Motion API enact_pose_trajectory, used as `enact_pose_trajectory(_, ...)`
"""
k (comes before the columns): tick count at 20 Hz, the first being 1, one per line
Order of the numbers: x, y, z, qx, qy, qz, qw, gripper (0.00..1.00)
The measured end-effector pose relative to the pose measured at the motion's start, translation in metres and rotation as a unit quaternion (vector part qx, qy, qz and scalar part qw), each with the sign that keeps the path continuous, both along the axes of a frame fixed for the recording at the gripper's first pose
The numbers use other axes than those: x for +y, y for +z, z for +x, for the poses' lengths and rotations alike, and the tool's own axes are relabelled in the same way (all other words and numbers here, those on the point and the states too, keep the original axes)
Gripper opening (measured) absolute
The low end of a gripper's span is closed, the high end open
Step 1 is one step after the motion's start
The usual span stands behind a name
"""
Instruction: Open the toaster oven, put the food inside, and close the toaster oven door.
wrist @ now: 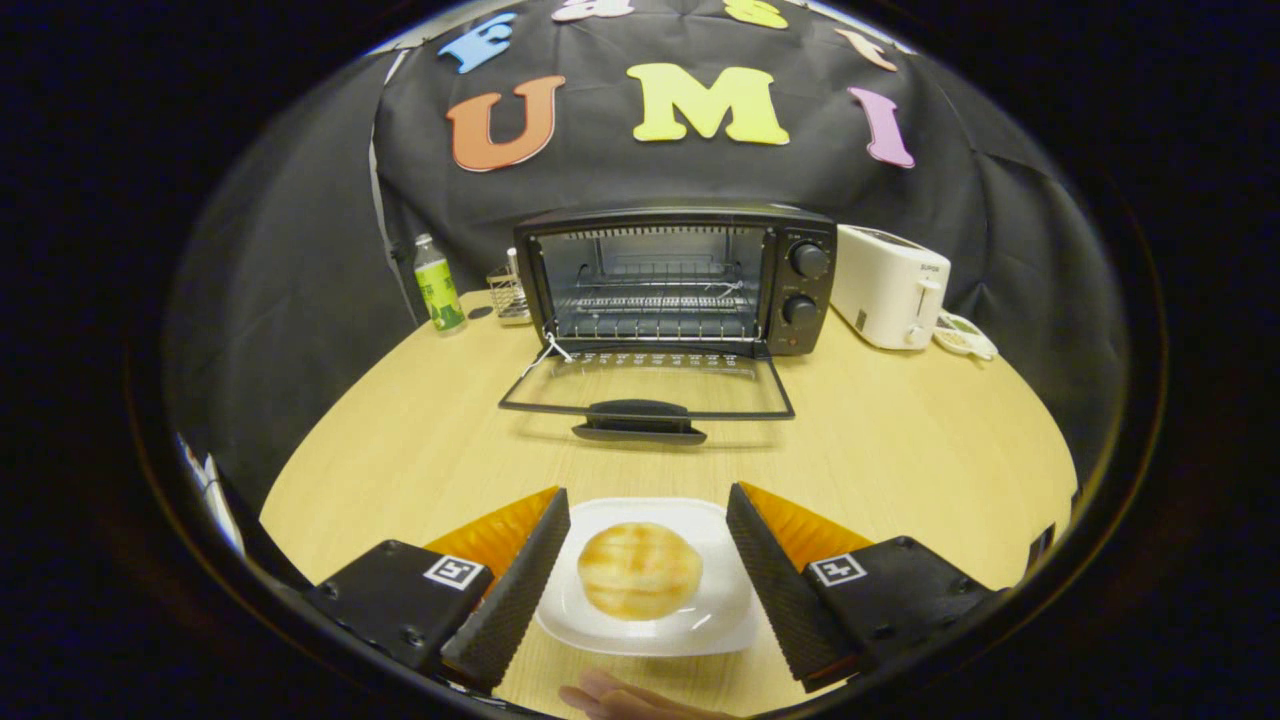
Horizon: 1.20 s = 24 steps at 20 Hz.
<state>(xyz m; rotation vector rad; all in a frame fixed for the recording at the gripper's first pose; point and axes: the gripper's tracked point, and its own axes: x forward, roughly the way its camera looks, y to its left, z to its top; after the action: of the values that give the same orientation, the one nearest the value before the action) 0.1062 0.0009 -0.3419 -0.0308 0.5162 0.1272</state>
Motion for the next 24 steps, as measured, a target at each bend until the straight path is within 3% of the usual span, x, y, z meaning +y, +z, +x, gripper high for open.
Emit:
enact_pose_trajectory(10,0.007,-0.062,-0.021,0.052,-0.01,0.02,0.998,1.0)
enact_pose_trajectory(18,0.005,-0.069,-0.011,0.041,-0.021,0.028,0.999,1.0)
enact_pose_trajectory(24,0.003,-0.069,-0.01,0.04,-0.012,0.038,0.998,0.87)
